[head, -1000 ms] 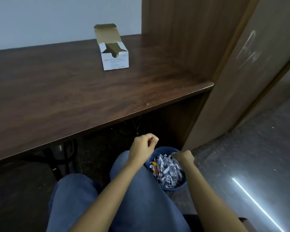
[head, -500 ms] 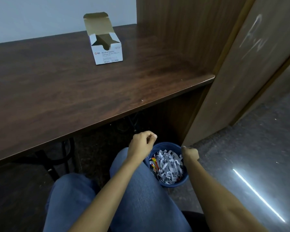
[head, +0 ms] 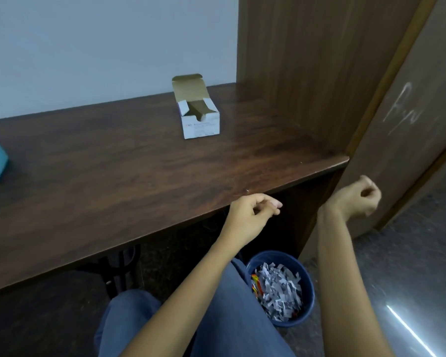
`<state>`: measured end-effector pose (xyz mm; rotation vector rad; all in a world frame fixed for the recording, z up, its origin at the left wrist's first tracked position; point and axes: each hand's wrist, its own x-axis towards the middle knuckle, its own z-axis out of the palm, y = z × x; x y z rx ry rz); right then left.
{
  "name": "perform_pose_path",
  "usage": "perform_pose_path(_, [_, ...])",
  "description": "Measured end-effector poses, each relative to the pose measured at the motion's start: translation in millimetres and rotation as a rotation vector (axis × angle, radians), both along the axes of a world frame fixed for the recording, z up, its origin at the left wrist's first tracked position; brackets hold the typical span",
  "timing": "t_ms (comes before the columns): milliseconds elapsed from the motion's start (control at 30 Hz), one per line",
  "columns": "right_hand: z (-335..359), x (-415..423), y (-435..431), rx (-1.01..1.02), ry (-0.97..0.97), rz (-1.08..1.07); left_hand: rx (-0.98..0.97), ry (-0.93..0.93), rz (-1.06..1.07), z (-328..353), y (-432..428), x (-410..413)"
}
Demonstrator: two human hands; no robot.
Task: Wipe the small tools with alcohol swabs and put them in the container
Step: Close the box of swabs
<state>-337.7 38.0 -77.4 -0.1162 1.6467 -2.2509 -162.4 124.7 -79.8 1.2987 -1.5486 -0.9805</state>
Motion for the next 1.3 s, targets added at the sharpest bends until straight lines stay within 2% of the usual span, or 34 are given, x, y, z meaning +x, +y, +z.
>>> perform_pose_path(133, [50.5, 34.9, -16.1, -0.170, 0.055, 0.246, -0.030, 0.136, 0.033, 36.7, -7.6, 18.6])
perform_pose_path(267, [73.5, 77.0, -46.2, -0.202, 0.136, 0.533, -0.122, 0.108, 0.130, 63.6, -25.3, 47.3])
perform_pose_path(533, [78.2, 149.4, -118.8, 0.014, 0.417, 1.026, -0.148, -0.113, 0.454, 80.3, -74.2, 124.8])
perform_pose_path(700, [73.4, 176.7, -142.5, 0.190, 0.494, 1.247, -0.047, -0.161, 0.487, 86.4, -99.2, 158.4])
perform_pose_path(867, [69.0, 197.9, -147.6, 0.264, 0.503, 1.323, 0.016, -0.228, 0.414, 82.6, -118.4, 172.3])
perform_pose_path(1067, [68.3, 220.6, -144.7, 0.237, 0.503, 1.358, 0.109, -0.265, 0.317, 80.2, -124.7, 176.5])
perform_pose_path(1300, [65.1, 253.6, -132.7, 0.187, 0.543, 1.455, -0.039, -0.493, 0.519, 72.5, -102.7, 200.2])
